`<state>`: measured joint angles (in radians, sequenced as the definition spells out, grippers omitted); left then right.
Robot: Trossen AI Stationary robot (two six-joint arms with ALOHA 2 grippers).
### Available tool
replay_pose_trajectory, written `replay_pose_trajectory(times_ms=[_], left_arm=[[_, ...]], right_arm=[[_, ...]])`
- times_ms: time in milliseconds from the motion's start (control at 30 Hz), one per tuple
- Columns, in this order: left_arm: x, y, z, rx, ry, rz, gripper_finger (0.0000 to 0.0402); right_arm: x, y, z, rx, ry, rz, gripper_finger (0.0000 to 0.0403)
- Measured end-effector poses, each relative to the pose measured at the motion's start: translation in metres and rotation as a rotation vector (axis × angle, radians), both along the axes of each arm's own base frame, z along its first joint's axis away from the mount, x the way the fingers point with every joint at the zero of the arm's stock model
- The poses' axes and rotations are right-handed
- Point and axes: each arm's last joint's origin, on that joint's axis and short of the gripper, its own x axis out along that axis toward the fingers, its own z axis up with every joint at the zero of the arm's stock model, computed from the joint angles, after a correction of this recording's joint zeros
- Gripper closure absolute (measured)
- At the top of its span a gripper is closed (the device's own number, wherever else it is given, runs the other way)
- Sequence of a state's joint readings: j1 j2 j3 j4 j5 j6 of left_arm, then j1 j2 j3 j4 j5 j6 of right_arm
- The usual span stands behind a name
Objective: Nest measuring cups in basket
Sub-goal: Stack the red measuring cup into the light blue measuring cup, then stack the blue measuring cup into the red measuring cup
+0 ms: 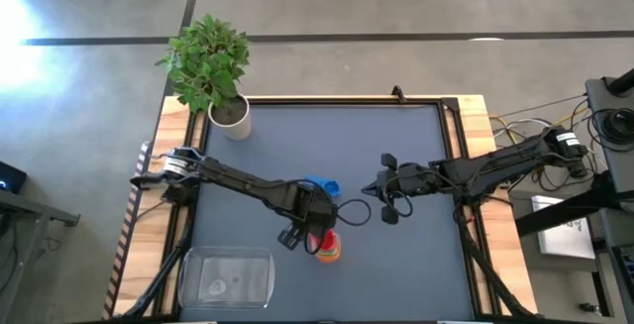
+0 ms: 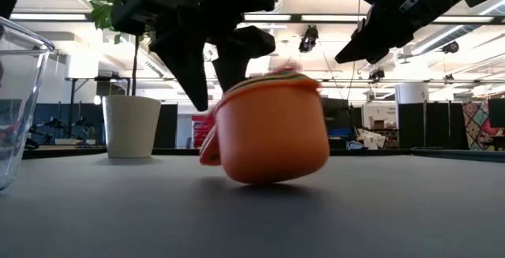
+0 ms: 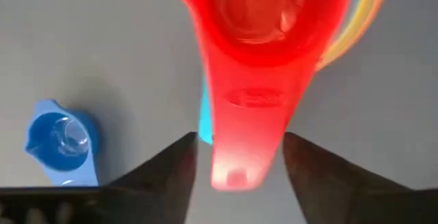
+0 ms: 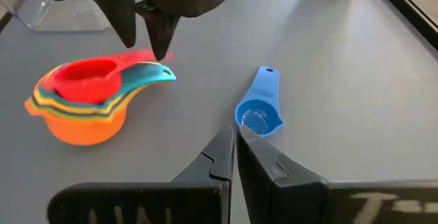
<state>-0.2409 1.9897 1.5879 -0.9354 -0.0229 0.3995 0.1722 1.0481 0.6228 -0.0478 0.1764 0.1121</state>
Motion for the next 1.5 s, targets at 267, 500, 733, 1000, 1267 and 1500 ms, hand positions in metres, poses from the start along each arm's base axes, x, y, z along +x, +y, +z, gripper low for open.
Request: replay_pose_trajectory(times_ms=[267,500,733,1000,1267,1500], left_arm=[[-0.001,-0.004,0.001,-0.039,0.005,0.017,0.0151],[-0.001,0.002,0.002,0.039,-0.006,0.021,0.0163],[0.007,0.051,0.006,0.092,-0.022,0.151,0.0154],[0.012,0.098,-0.007,0.060,-0.072,0.208,0.0149],[0.010,0.118,-0.030,0.022,-0.112,0.248,0.0141],[0.003,0.136,-0.047,0.021,-0.122,0.307,0.0114]], right_arm=[[0.000,0.000,0.000,-0.016,0.001,0.009,0.0394],[0.000,0.000,0.000,-0.022,0.001,0.013,0.0394],[0.000,0.000,0.000,-0.022,0.001,0.013,0.0394],[0.000,0.000,-0.001,-0.018,0.009,0.010,0.0394],[-0.001,0.000,-0.002,-0.026,0.013,0.015,0.0394],[-0.001,0.000,-0.002,-0.030,0.012,0.017,0.0394]])
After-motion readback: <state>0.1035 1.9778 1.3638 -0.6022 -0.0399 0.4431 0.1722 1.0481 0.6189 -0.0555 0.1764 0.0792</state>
